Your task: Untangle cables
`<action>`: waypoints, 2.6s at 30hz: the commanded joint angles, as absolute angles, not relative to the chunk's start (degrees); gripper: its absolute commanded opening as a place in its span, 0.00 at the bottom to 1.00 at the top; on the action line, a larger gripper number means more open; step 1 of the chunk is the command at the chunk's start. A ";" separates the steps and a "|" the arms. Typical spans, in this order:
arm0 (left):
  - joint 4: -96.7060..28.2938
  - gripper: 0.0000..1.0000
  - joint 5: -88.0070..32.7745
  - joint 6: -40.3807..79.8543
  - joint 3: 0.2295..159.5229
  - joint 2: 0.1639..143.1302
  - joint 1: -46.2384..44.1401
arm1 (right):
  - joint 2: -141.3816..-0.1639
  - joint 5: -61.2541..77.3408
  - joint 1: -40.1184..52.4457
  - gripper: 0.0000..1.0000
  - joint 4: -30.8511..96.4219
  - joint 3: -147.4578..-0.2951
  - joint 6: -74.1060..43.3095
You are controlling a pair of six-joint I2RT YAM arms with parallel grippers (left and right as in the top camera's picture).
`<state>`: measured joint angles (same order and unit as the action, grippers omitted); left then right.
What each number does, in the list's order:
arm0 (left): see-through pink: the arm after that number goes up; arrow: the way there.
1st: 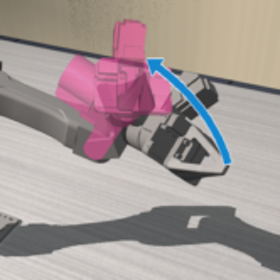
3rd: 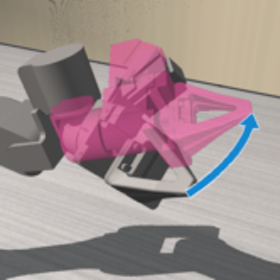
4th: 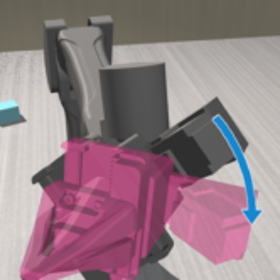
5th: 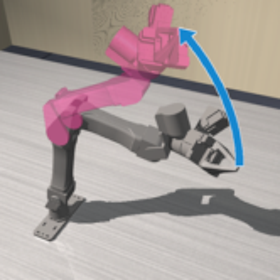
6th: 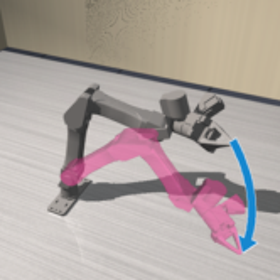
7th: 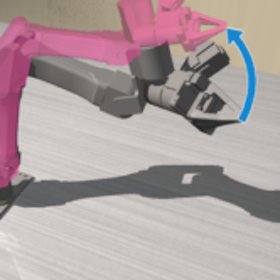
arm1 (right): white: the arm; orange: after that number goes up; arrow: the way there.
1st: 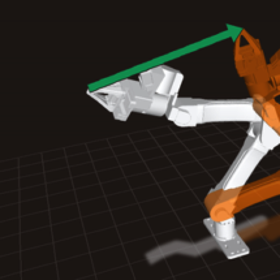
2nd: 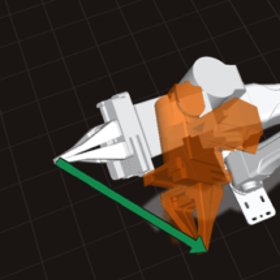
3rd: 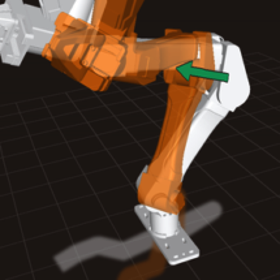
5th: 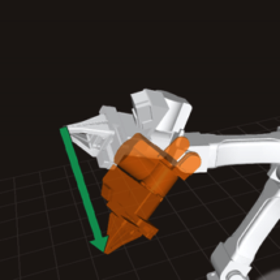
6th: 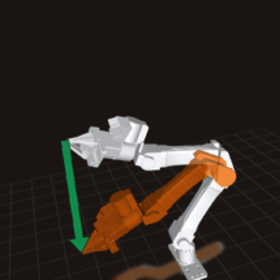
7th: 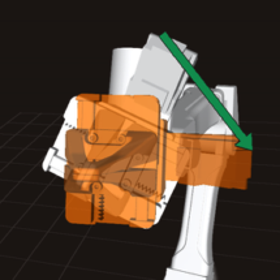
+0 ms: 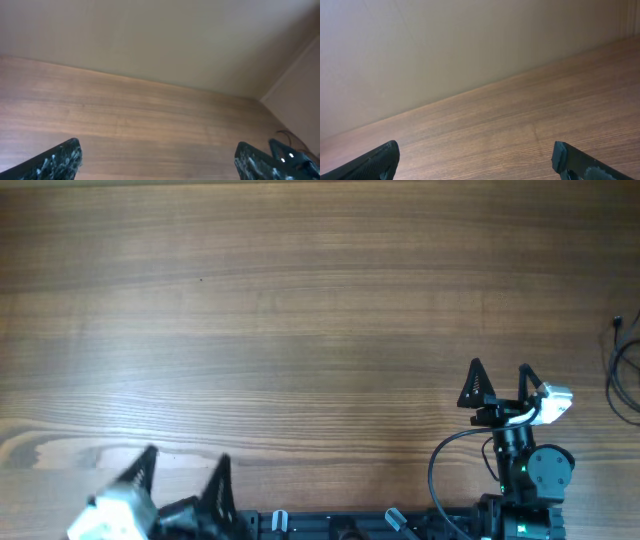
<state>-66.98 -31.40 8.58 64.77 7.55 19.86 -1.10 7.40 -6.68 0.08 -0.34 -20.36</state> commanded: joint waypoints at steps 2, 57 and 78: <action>-68.90 1.00 -31.07 15.35 64.86 1.23 19.62 | -0.21 6.39 -6.37 1.00 -0.03 -0.45 -21.04; 4.32 1.00 -4.12 12.43 2.28 0.21 5.15 | -0.21 6.39 -6.37 1.00 -0.03 -0.45 -21.06; -4.49 1.00 -1.41 9.45 0.34 0.21 5.15 | -0.21 6.39 -6.37 1.00 -0.03 -0.45 -21.04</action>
